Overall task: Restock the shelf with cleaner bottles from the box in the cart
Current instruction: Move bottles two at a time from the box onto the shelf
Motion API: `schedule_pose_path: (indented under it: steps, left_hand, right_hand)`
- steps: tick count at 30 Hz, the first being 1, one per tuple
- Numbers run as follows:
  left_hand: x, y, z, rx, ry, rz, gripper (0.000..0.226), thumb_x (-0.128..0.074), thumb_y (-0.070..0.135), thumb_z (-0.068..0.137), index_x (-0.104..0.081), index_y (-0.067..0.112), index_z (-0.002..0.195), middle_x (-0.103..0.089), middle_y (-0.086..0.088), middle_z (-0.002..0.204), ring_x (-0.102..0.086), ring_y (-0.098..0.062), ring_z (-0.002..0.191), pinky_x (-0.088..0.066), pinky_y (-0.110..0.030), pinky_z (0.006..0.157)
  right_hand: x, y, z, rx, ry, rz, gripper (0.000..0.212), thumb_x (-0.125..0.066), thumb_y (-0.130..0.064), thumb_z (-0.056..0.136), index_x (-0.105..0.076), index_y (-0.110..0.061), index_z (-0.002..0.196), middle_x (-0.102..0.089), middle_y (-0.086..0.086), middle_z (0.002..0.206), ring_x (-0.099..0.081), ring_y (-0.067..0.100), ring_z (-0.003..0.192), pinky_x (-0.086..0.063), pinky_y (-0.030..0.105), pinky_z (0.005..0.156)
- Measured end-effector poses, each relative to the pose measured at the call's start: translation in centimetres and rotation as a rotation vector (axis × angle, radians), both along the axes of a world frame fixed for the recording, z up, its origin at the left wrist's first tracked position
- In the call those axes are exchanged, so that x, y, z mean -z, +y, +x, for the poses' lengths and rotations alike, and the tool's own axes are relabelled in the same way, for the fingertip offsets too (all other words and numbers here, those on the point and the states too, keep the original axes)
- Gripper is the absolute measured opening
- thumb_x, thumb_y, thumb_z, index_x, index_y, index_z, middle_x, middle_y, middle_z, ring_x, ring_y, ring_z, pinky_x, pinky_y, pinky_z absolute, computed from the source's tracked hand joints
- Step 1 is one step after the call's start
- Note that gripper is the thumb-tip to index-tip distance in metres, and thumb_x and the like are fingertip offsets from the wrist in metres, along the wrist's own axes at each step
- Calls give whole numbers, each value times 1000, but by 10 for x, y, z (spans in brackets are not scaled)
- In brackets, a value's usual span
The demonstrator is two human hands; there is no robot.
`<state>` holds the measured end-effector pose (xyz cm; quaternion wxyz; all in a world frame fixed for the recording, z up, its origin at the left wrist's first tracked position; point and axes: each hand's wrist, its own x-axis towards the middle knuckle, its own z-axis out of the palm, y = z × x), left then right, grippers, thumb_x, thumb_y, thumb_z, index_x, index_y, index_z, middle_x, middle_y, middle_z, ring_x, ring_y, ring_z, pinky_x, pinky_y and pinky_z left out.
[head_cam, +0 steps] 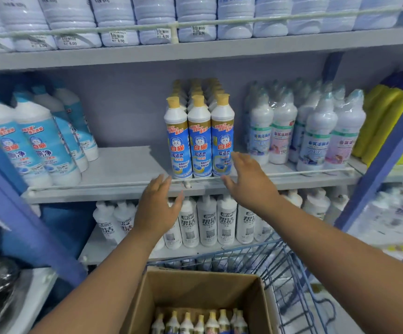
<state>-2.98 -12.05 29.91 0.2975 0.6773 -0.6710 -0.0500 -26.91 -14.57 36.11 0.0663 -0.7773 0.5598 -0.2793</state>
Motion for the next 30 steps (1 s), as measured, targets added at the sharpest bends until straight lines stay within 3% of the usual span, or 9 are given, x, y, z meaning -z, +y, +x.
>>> schedule_pose_path:
  steps: [5,11,18,22,23,26,30]
  left_hand:
    - [29,43,-18,10,-180,59,62,-59,45,97,-45,16,150,-31,-9,163,-26,-29,151,-22,-42,121]
    - [80,88,-30,-21,-157,213,64,-49,52,100,-31,30,157,-15,3,168,-9,-19,155,-11,-41,124]
    - [139,116,-25,-21,-165,412,67,-41,60,98,-24,35,158,-11,6,168,-9,-20,155,-18,-50,124]
    - [168,130,-22,-3,-189,518,68,-43,55,100,-20,32,160,-7,5,169,-4,-21,155,6,-39,122]
    - [179,131,-19,0,-176,540,69,-45,55,100,-19,32,160,-6,5,169,-4,-19,155,6,-38,122]
    - [215,134,-5,7,-115,613,70,-48,53,99,-22,30,159,-8,3,169,-6,-20,155,-17,-43,125]
    - [258,145,11,28,-87,720,70,-47,56,98,-26,30,158,-11,3,169,-13,-22,155,-27,-43,121]
  right_hand:
    - [62,34,0,-31,165,131,70,-47,-45,101,-22,-9,156,-21,11,163,-14,27,152,-20,38,120]
    - [139,68,1,-84,362,303,73,-36,-51,103,-8,-15,160,-2,8,167,1,27,154,-9,45,125]
    - [208,104,-2,-102,439,477,72,-35,-49,102,-8,-15,159,-2,10,167,2,30,154,-8,48,124]
    - [241,120,3,-80,402,551,72,-38,-49,102,-11,-15,159,-5,10,167,-1,29,154,-7,45,125]
    - [248,123,4,-70,406,577,72,-37,-49,102,-11,-15,159,-4,9,167,0,27,154,-7,44,125]
    - [276,134,8,-39,409,671,72,-36,-49,102,-10,-16,160,-3,6,167,1,24,154,-7,44,125]
    - [316,155,9,38,424,800,71,-37,-49,101,-11,-18,160,-7,5,167,-3,25,154,-10,43,124]
